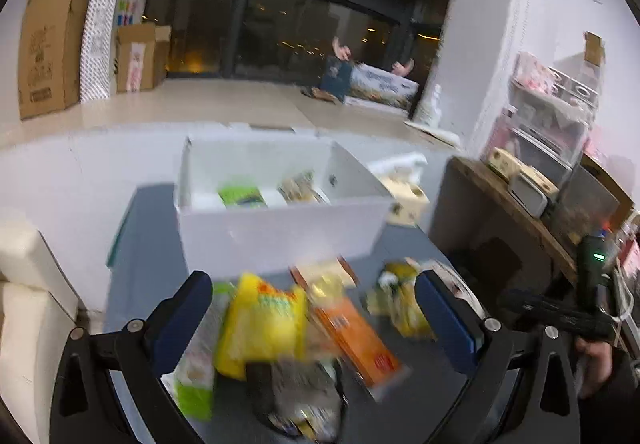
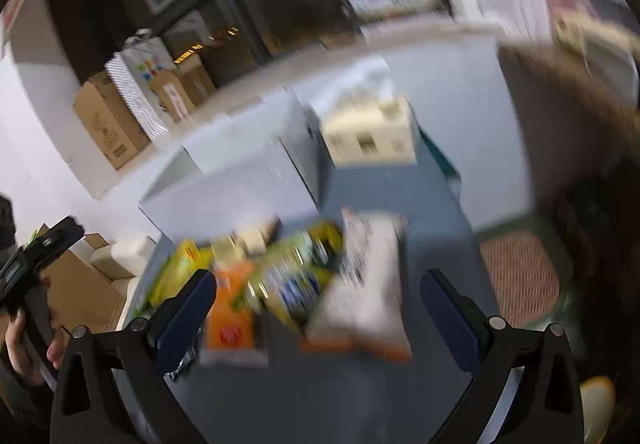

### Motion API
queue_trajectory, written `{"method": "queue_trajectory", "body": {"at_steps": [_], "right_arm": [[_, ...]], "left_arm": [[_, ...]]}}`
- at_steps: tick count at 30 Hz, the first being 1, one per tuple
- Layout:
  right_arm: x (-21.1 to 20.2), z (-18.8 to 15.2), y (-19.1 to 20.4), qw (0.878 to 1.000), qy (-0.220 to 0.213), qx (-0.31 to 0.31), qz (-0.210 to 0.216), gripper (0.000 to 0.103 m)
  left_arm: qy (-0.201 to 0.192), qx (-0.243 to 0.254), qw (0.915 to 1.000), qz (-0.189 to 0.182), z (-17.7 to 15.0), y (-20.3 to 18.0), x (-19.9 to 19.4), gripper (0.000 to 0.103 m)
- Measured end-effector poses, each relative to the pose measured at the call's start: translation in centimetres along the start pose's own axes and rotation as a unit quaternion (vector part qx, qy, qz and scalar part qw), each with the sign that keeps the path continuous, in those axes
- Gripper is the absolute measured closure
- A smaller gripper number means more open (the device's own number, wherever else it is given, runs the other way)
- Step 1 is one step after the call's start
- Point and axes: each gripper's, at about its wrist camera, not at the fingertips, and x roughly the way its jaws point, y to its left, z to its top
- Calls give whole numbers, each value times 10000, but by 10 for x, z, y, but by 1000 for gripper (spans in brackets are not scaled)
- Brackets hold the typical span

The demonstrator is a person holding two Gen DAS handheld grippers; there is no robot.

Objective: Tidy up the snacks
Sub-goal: 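Grasp the dark chip bag with the left gripper while the right grasps the white-orange snack bag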

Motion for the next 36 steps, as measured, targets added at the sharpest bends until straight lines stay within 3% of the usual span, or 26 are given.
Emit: {"method": "queue_trajectory", "body": {"at_steps": [5,11,16,17,18,19,21,28,33,36], "right_arm": [[24,-15,-28,9976,500,479,43,0],[50,4,-42,9951,608,770,152,0],[89,18,-44,9902,1083,852,217,0],[92,18,-45,9898,1101,869,253,2],[96,18,-45,9892,1115,891,344,19],[100,18,-45,9885,1166,903,344,56],[104,16,-45,9883,1211,929,86,57],[71,11,-52,9904,822,1100,128,59],[28,12,-50,9922,405,1141,298,59],[5,11,-45,9935,219,1053,374,59]], "left_arm": [[133,89,9997,204,-28,-7,-7,0],[400,144,9983,399,-49,2,-10,0],[588,298,9963,557,-65,4,-11,0],[625,291,9960,571,-68,5,-10,0],[678,243,9959,555,-72,7,-8,0],[733,184,9958,521,-74,8,-6,0],[826,91,9954,474,-79,11,-2,0],[1164,-186,9927,266,-82,17,24,0],[1603,-938,9826,44,-87,33,60,0],[1811,-1178,9762,175,-91,37,80,0]]}}
